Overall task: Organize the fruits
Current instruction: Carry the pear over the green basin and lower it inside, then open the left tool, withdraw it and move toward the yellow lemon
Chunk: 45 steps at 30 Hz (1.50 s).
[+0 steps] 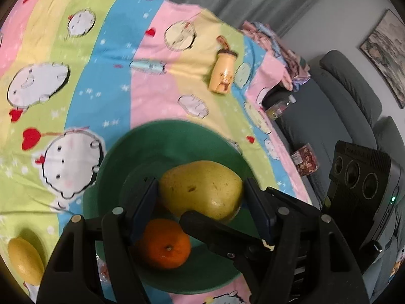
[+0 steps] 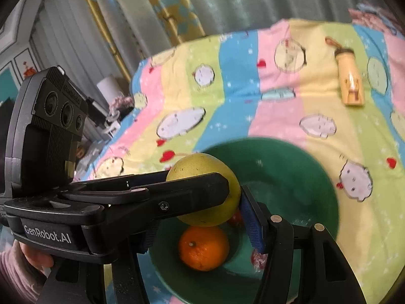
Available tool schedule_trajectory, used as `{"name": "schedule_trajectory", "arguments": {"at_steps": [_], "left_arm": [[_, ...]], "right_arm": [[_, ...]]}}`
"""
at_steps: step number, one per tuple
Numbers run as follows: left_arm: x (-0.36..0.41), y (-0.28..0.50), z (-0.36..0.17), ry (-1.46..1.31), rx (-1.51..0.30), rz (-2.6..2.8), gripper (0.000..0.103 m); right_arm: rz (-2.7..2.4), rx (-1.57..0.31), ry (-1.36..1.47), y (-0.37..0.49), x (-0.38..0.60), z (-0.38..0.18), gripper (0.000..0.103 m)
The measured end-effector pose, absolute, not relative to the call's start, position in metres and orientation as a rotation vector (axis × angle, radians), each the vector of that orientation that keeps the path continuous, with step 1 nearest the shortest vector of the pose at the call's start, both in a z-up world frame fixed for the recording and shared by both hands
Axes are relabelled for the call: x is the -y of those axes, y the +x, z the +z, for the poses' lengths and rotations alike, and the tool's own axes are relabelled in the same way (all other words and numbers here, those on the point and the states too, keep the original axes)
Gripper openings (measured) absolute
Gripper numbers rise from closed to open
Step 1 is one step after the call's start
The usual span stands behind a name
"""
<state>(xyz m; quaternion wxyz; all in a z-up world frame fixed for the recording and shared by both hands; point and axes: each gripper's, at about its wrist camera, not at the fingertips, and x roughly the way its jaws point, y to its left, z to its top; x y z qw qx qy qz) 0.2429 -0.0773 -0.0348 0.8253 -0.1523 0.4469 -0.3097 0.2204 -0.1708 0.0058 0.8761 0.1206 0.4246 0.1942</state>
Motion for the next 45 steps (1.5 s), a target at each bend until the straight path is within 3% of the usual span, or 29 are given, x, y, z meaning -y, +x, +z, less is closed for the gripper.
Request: {"name": "schedule_trajectory", "arguments": {"at_steps": [20, 24, 28, 35, 43, 45], "left_arm": [[0.071, 0.237, -0.051, -0.226, -0.984, -0.561, 0.070], [0.059, 0.231, -0.040, -0.246, -0.957, -0.554, 0.073], [0.044, 0.222, -0.034, -0.267, -0.942, -0.532, 0.074], [-0.008, 0.186, -0.025, -0.274, -0.892, -0.435, 0.084], [-0.082, 0.130, -0.025, -0.399, -0.843, -0.293, 0.088], [-0.094, 0.113, -0.029, -0.426, -0.840, -0.272, 0.094]], "right_arm": [[0.408, -1.031, 0.209, 0.227, 0.148, -0.018, 0.061], [0.411, -1.024, 0.238, 0.224, 0.150, -0.015, 0.068], [0.396, -1.007, 0.267, 0.215, 0.155, -0.011, 0.069], [0.372, -0.954, 0.337, 0.175, 0.174, 0.004, 0.070], [0.361, -0.924, 0.371, 0.123, 0.185, 0.018, 0.072], [0.371, -0.919, 0.378, 0.114, 0.182, 0.019, 0.072]]}}
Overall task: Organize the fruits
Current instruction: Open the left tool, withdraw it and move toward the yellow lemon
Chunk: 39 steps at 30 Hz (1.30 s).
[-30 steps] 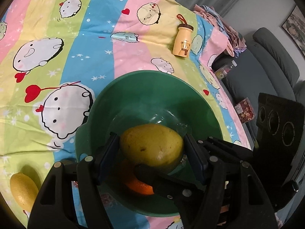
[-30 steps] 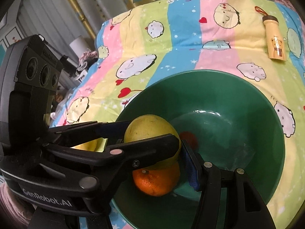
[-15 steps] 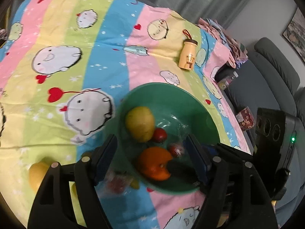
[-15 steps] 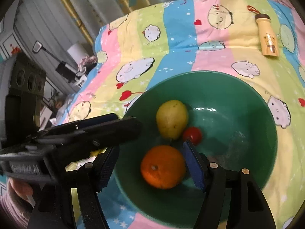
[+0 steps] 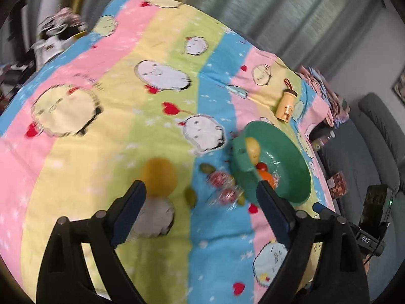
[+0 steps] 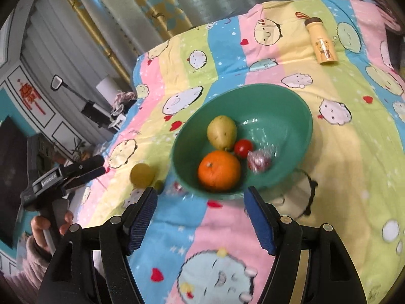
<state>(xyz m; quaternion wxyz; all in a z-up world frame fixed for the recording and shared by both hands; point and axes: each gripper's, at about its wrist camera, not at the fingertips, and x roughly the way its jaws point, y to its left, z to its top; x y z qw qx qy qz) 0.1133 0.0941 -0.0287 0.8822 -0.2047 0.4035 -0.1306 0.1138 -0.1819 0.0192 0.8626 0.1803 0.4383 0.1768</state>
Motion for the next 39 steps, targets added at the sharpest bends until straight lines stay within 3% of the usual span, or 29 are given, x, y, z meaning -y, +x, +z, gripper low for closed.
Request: {"name": "schedule_trajectory", "arguments": {"at_steps": [2, 22, 26, 39], "left_arm": [[-0.103, 0.099, -0.032, -0.453, -0.843, -0.262, 0.098], [-0.107, 0.035, -0.025, -0.330, -0.803, -0.195, 0.100], [-0.118, 0.036, -0.027, -0.394, -0.803, -0.194, 0.100], [-0.157, 0.038, -0.035, -0.591, -0.723, -0.144, 0.102]], "right_arm": [[0.374, -0.918, 0.385, 0.105, 0.178, 0.019, 0.072], [0.501, -0.974, 0.272, 0.078, 0.094, 0.022, 0.072], [0.478, -0.979, 0.234, 0.083, 0.083, 0.024, 0.085], [0.491, -0.996, 0.198, 0.104, 0.045, 0.020, 0.085]]}}
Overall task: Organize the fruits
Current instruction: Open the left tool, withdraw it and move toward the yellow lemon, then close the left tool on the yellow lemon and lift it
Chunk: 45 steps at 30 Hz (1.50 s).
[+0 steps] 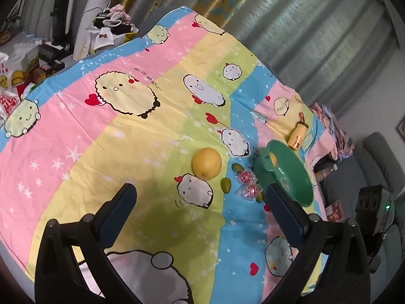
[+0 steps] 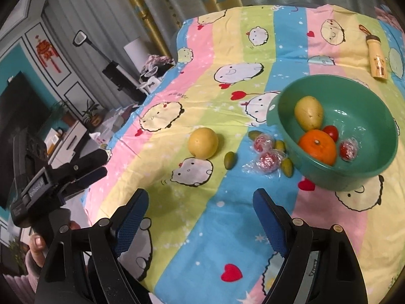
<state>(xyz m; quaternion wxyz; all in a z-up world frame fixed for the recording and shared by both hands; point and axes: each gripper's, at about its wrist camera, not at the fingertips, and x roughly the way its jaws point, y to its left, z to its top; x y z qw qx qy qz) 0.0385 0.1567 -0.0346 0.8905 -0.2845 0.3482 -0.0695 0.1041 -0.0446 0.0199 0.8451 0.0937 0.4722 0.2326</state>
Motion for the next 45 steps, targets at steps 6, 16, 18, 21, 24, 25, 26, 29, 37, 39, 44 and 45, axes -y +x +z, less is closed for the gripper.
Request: {"name": "schedule_trajectory", "arguments": {"at_steps": [6, 16, 18, 21, 24, 25, 26, 29, 37, 39, 44, 45], "left_arm": [[-0.161, 0.052, -0.040, -0.637, -0.740, -0.243, 0.102], [-0.151, 0.065, -0.049, -0.521, -0.760, -0.309, 0.103], [-0.152, 0.068, -0.052, -0.526, -0.761, -0.318, 0.103], [-0.151, 0.075, -0.056, -0.520, -0.774, -0.323, 0.103], [-0.149, 0.083, -0.059, -0.515, -0.783, -0.335, 0.103], [-0.149, 0.085, -0.060, -0.515, -0.785, -0.339, 0.103], [-0.148, 0.088, -0.062, -0.514, -0.789, -0.342, 0.103], [-0.146, 0.098, -0.066, -0.509, -0.804, -0.353, 0.102], [-0.136, 0.135, -0.078, -0.453, -0.827, -0.393, 0.102], [-0.131, 0.145, -0.083, -0.438, -0.843, -0.404, 0.101], [-0.121, 0.163, -0.094, -0.399, -0.868, -0.419, 0.092], [-0.120, 0.164, -0.095, -0.394, -0.872, -0.420, 0.090]], "right_arm": [[0.479, -1.008, 0.192, 0.113, 0.037, 0.015, 0.085], [0.487, -1.015, 0.180, 0.127, 0.027, 0.006, 0.085], [0.492, -1.016, 0.169, 0.129, 0.025, 0.004, 0.085], [0.491, -1.020, 0.146, 0.134, 0.021, 0.000, 0.085], [0.493, -1.023, 0.136, 0.139, 0.019, -0.003, 0.085], [0.495, -1.025, 0.133, 0.142, 0.018, -0.005, 0.085], [0.496, -1.025, 0.130, 0.143, 0.018, -0.006, 0.085], [0.501, -1.022, 0.105, 0.150, 0.014, -0.010, 0.085], [0.523, -0.969, -0.010, 0.169, -0.003, -0.025, 0.085], [0.529, -0.973, -0.033, 0.176, -0.007, -0.032, 0.085], [0.580, -0.987, -0.029, 0.190, -0.014, -0.044, 0.085], [0.595, -0.985, -0.036, 0.192, -0.017, -0.045, 0.085]]}}
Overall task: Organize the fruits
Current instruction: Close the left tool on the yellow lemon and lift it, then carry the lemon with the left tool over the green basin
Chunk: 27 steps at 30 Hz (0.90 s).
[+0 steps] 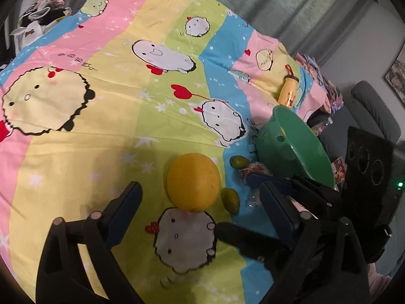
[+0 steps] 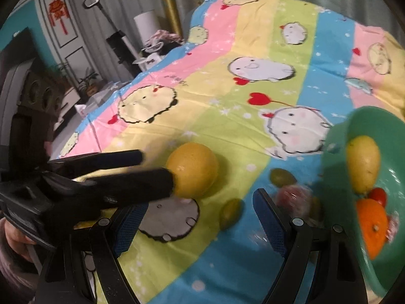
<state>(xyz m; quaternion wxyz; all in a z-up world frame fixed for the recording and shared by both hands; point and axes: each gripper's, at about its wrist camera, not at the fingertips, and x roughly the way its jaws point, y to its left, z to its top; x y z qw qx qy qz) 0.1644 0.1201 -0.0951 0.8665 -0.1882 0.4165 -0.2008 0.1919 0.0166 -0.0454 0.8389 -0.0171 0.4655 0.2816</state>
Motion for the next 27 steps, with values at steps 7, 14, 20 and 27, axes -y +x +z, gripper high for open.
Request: {"name": "schedule_trajectory", "arguments": {"at_steps": [7, 14, 20, 27], "left_arm": [[-0.117, 0.177, -0.102, -0.371, -0.894, -0.432, 0.087], [-0.115, 0.188, -0.110, -0.365, -0.946, -0.464, 0.057], [-0.118, 0.192, -0.120, -0.403, -0.973, -0.480, 0.054], [-0.120, 0.168, -0.093, -0.364, -0.908, -0.423, 0.053]], "right_arm": [[0.667, -0.992, -0.069, 0.208, -0.033, -0.053, 0.085], [0.723, -1.022, -0.119, 0.217, -0.049, -0.067, 0.074], [0.731, -1.036, -0.160, 0.224, -0.052, -0.078, 0.064], [0.761, -0.960, -0.114, 0.211, -0.051, -0.059, 0.058]]}}
